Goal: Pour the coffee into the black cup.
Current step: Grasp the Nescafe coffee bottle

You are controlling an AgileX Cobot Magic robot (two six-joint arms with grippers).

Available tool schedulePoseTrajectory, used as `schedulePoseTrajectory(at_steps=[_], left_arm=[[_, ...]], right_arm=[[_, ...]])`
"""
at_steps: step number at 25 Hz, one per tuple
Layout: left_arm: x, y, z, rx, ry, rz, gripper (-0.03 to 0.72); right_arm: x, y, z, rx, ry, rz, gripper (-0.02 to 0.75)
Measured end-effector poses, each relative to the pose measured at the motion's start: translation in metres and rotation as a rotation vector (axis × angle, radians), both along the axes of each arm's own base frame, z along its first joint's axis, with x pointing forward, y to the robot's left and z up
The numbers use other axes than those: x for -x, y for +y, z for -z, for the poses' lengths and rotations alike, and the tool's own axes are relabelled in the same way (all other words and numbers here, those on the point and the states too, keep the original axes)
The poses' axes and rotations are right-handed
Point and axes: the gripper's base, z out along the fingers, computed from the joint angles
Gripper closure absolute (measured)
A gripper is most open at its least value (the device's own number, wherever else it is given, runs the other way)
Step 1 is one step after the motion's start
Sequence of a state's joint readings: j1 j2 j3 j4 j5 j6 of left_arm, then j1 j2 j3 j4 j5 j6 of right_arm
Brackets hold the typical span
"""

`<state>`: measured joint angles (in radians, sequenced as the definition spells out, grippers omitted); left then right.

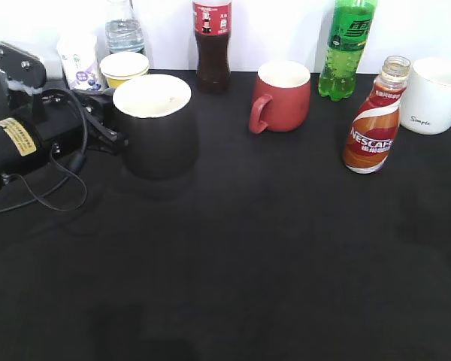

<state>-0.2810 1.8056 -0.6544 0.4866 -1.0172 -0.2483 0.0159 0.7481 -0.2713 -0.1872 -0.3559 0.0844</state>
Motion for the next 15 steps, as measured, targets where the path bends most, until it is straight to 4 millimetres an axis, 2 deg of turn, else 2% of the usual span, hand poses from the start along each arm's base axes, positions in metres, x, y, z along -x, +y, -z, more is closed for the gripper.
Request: schedulePoseTrajectory(at_steps=[3,5,6,10,12,15], left_arm=[[0.000,0.000,0.000,0.000,0.000,0.000,0.631],[0.000,0.000,0.000,0.001,0.001,-0.002,0.631],[0.000,0.000,0.000,0.000,0.001,-0.002,0.631],[0.000,0.000,0.000,-0.001,0.003,-0.003,0.631],[0.000,0.000,0.000,-0.001,0.004,-0.004,0.631],[0.000,0.000,0.000,0.000,0.004,-0.007,0.631]], right_arm=[[-0.021,0.008,0.031,0.093,0.107,-0.090,0.164],[-0.038,0.011,0.050,0.056,0.167,-0.123,0.164],[-0.045,0.012,0.060,-0.020,0.200,-0.129,0.164],[-0.059,0.020,0.087,-0.050,0.271,-0.211,0.162],[-0.068,0.021,0.097,-0.069,0.317,-0.214,0.087],[-0.083,0.025,0.114,-0.085,0.381,-0.258,0.063]])
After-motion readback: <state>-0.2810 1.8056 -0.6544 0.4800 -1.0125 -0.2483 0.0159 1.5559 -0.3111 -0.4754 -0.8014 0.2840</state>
